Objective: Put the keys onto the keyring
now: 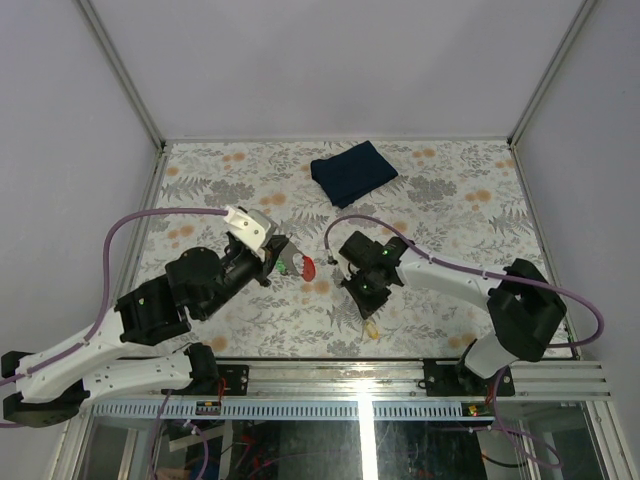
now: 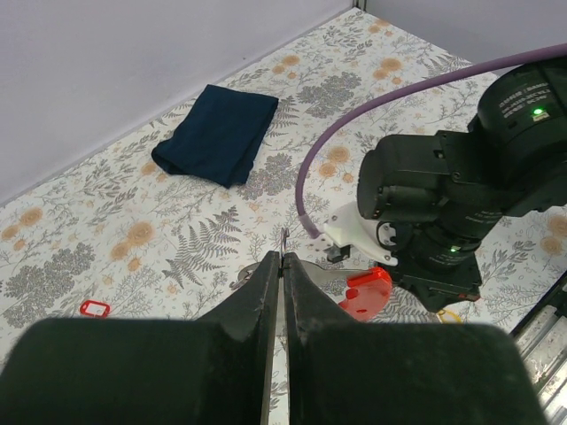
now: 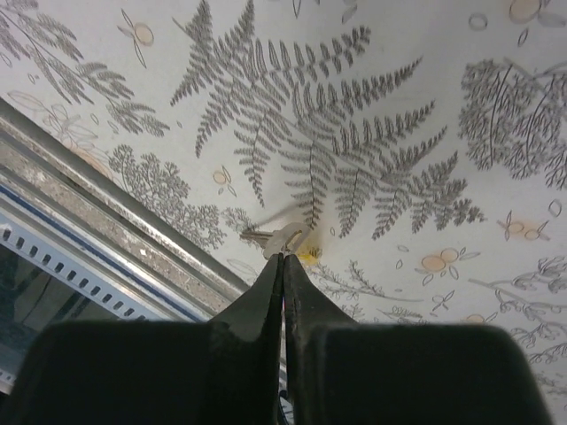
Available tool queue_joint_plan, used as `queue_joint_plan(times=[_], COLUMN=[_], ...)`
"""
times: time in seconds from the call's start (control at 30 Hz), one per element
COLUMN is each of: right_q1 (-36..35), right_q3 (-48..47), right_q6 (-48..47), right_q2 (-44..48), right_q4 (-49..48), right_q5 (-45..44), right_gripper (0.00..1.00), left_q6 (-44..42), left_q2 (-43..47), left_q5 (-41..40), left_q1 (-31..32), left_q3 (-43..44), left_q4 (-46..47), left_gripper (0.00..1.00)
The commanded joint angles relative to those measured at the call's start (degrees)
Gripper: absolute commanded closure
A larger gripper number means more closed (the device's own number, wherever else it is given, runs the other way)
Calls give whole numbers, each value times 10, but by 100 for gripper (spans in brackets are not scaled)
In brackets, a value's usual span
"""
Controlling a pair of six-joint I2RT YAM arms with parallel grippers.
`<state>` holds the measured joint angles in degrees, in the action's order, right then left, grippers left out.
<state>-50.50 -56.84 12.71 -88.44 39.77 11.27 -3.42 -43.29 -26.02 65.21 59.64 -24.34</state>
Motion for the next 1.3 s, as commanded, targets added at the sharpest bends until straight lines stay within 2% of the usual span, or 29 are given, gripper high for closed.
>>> queue_joint_plan(times=[0.0,0.33,0.5,0.73,1.07,1.27], right_q1=[3,4,4,4,19,45], right_q3=[-47,-76,-80,-59,-8,27], right_q6=[-25,-32,-29,-35,-23,9], right_q2=[-38,-131,-139,-98,-71,-45], right_q4=[-27,-94,-119,-136,-154,-194], right_q5=[-15,-15,-13,-31,10,83], right_gripper=[100,100,100,72,59,53], left_q6=[9,15,23,27,27,28], left_q2=[11,12,16,14,1,-4], left_q5=[-15,-10,-6,-1,7,12], left_q1=[0,0,0,0,0,0], left_q3=[6,15,17,20,27,30], left_q4=[8,-6,-11,-11,-11,-11], left_gripper=[100,100,100,100,100,100])
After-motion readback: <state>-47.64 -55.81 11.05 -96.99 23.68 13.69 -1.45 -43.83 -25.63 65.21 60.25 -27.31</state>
